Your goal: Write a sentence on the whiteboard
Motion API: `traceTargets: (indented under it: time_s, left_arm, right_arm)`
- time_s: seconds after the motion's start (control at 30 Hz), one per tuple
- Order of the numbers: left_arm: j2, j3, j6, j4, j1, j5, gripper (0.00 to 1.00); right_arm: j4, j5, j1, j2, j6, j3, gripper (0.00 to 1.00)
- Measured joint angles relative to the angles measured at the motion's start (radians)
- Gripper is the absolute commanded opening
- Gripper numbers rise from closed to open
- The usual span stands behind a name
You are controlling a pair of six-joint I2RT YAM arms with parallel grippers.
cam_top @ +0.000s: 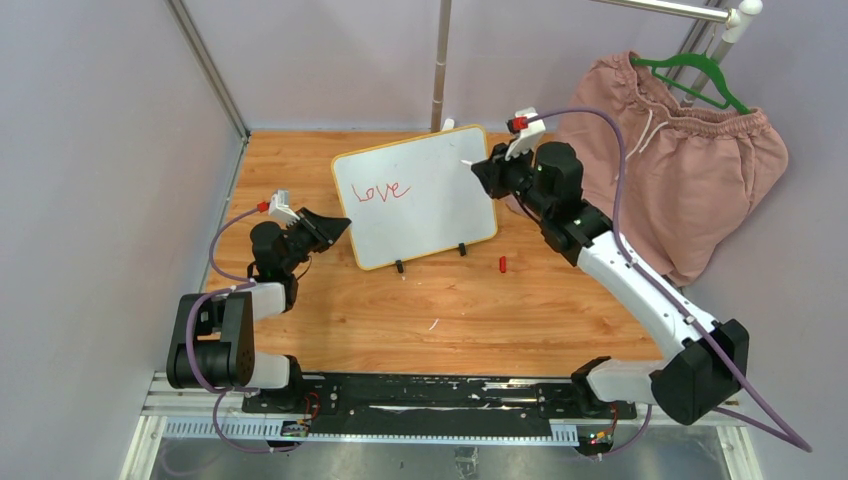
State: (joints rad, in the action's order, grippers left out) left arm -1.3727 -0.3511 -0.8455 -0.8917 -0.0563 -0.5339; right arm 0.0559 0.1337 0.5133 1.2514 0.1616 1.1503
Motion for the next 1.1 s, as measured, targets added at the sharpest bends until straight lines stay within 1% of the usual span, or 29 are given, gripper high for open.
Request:
traceTargets:
  time_s: [0.17, 0.4, 0.57, 0.67, 0.87, 1.1]
  left_arm:
    - [0.0, 0.0, 0.0, 0.0, 0.0, 0.001, 0.0]
    - [0.003, 0.0, 0.0, 0.004, 0.0, 0.003, 0.0]
    - [0.005, 0.0, 0.0, 0.005, 0.0, 0.004, 0.0]
    - [0.005, 0.0, 0.0, 0.005, 0.0, 0.003, 0.0]
    - [0.005, 0.0, 0.001, 0.006, 0.0, 0.004, 0.0]
    - [0.008, 0.0, 0.002, 0.011, 0.0, 0.004, 0.0]
  right_arm:
    - [0.018, -0.031, 0.054, 0.046, -0.045, 0.008, 0.0]
    - [0.018, -0.04, 0.14, 0.174, -0.078, 0.024, 0.0]
    - [0.025, -0.057, 0.192, 0.236, -0.09, 0.04, 0.0]
    - [0.027, -0.064, 0.196, 0.256, -0.091, 0.051, 0.0]
    - [0.041, -0.087, 0.196, 0.319, -0.092, 0.142, 0.0]
    - [0.041, -0.105, 0.196, 0.369, -0.101, 0.201, 0.0]
